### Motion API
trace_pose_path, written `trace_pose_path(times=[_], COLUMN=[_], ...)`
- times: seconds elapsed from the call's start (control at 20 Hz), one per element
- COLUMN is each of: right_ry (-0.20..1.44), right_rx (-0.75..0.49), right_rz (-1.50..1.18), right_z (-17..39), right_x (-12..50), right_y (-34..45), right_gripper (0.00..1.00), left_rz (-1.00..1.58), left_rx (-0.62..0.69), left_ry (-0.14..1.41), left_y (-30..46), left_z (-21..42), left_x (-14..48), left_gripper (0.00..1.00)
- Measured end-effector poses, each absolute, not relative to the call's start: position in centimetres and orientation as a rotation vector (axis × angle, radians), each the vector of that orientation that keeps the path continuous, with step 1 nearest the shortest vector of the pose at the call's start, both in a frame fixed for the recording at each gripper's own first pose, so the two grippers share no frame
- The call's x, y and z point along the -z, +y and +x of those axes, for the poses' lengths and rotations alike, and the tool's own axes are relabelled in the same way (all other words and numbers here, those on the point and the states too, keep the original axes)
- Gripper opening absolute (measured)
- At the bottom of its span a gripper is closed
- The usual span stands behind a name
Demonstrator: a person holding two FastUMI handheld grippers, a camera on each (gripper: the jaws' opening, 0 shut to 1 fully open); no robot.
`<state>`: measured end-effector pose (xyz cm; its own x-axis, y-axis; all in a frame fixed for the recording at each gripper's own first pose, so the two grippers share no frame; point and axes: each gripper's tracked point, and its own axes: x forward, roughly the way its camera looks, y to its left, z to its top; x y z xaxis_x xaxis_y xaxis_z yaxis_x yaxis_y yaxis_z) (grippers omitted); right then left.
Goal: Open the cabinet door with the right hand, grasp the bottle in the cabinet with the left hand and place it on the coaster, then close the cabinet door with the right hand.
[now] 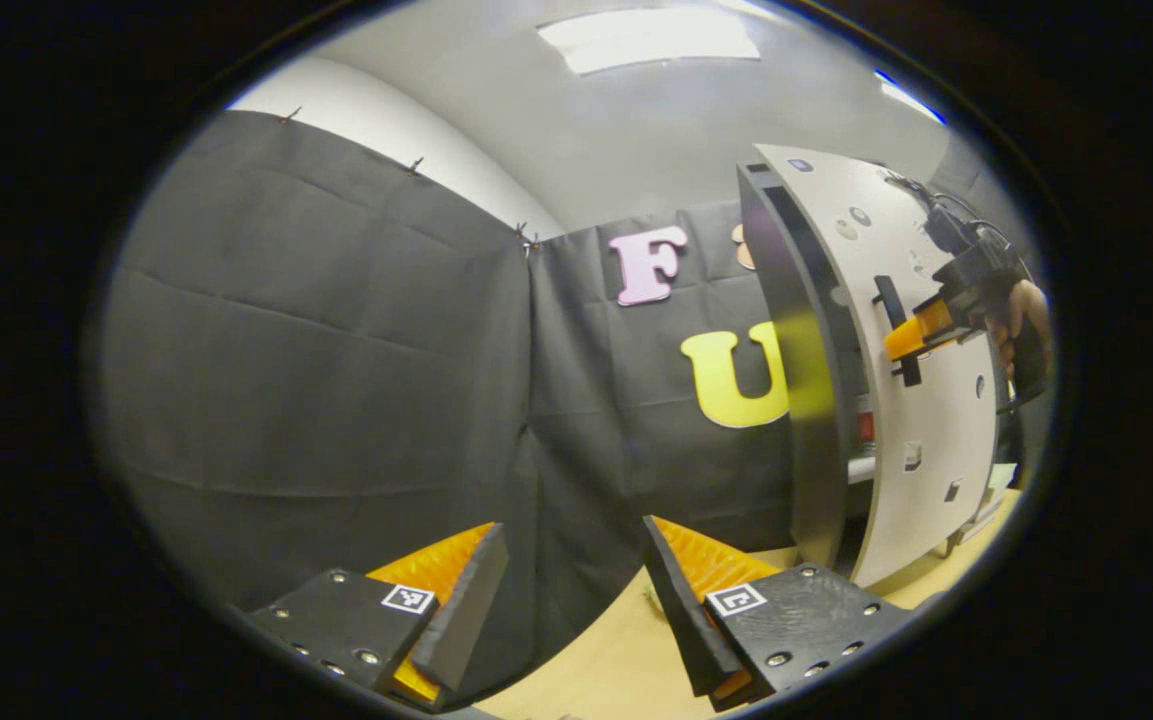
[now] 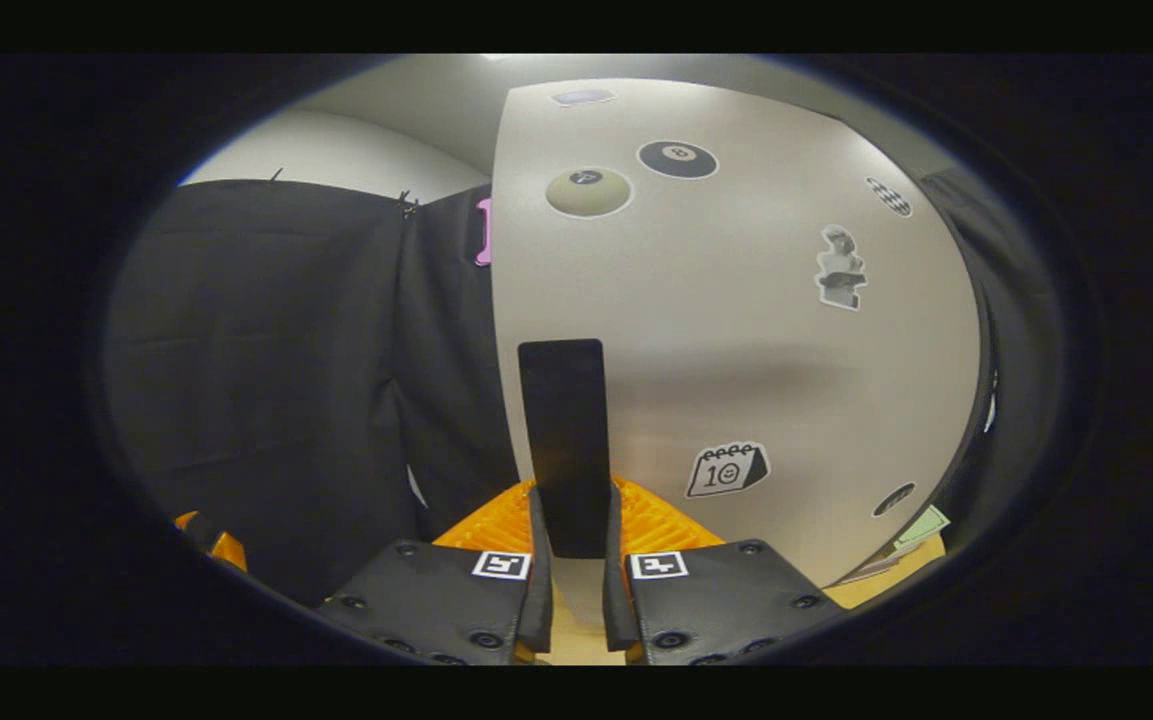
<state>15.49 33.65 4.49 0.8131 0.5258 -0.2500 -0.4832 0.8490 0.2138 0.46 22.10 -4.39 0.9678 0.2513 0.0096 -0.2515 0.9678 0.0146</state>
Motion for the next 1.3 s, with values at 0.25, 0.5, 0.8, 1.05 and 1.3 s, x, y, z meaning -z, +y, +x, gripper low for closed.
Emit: trace_pose_path(times=[0.25,0.5,0.8,1.05,1.3], right_ry=[0.303,0.308,0.304,0.299,0.293], right_rx=[-0.577,-0.611,-0.625,-0.612,-0.558], right_rz=[0.127,0.119,0.106,0.116,0.103], right_z=[13.5,12.3,11.5,10.8,9.6], right_x=[-5.0,-5.0,-5.1,-5.1,-5.3], right_y=[32.5,31.1,29.2,27.4,25.4], right_gripper=[0.19,0.19,0.22,0.19,0.22], left_rz=[0.000,-0.007,-0.020,-0.030,-0.052], left_rx=[-0.161,-0.089,-0.017,0.052,0.125], left_ry=[-0.034,-0.056,-0.065,-0.073,-0.086], left_y=[17.4,13.8,10.3,7.3,3.9], left_z=[1.6,3.3,4.9,5.6,6.0], left_x=[4.0,3.3,2.9,2.4,1.7], left_gripper=[0.80,0.80,0.80,0.80,0.80])
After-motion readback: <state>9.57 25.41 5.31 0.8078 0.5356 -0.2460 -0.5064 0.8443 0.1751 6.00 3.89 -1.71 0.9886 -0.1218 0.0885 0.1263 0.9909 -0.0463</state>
